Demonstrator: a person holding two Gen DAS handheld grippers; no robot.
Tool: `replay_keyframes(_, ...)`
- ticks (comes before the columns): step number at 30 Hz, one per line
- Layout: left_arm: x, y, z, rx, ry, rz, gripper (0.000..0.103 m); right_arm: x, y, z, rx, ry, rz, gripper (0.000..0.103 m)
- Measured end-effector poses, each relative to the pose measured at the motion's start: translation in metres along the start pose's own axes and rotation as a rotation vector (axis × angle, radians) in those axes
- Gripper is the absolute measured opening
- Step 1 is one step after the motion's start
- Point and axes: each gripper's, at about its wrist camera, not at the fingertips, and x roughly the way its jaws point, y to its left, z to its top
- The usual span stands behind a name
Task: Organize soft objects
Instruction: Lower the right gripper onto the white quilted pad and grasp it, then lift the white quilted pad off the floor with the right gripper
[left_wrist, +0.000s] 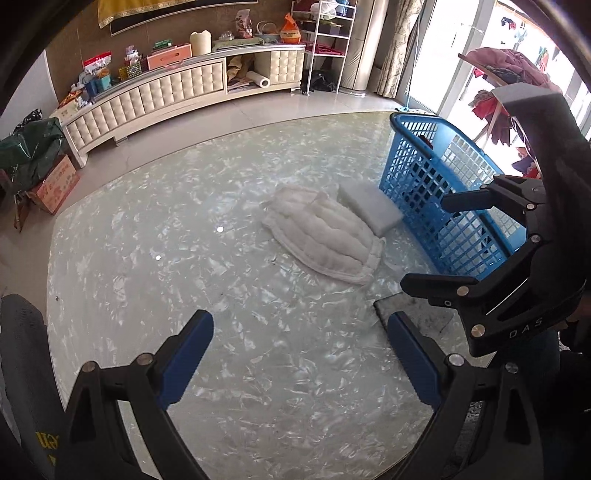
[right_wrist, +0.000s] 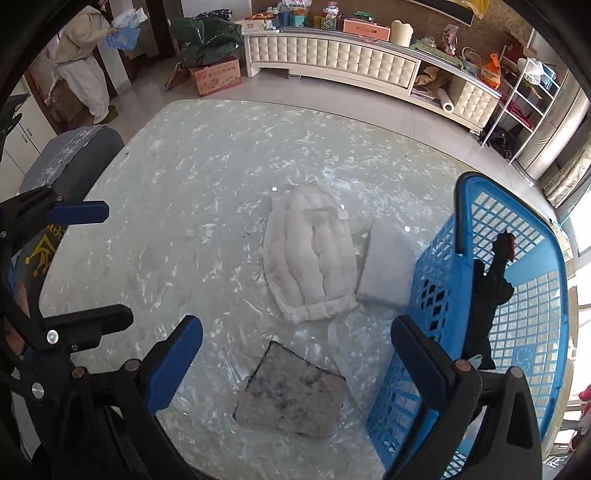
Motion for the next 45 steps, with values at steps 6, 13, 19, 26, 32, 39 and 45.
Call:
replay_keyframes(6,0.023,0.029,-0.004,-0.037,0.032,0.002,0.094,0.034,0.007,0.017,-0.002,0.039,-0.028,0.103)
replay_keyframes(13,0.046,0.053,-0.007,-0.070,0.042,0.007,0.094,0.064,0.015,0.029,-0.005,0.075,-0.022,0.093)
replay_keyframes(19,0.065,0.066,-0.009,-0.082,0.059,0.005,0.094,0.094,0.013,0.043,0.020,0.112,-0.024,0.092)
replay_keyframes(26,0.078,0.072,-0.011,-0.089,0.064,-0.007,0.094,0.128,0.002,0.046,0.073,0.163,-0.038,0.079)
replay_keyframes(32,0.081,0.072,-0.010,-0.089,0.066,-0.015,0.094,0.130,-0.002,0.041,0.053,0.140,-0.062,0.069)
replay_keyframes(39,0.080,0.067,-0.008,-0.075,0.062,-0.011,0.094,0.123,-0.012,0.037,0.063,0.120,-0.094,0.023)
replay_keyframes(45,0.073,0.064,-0.004,-0.064,0.052,-0.004,0.094,0.116,-0.018,0.030,0.070,0.118,-0.062,0.020)
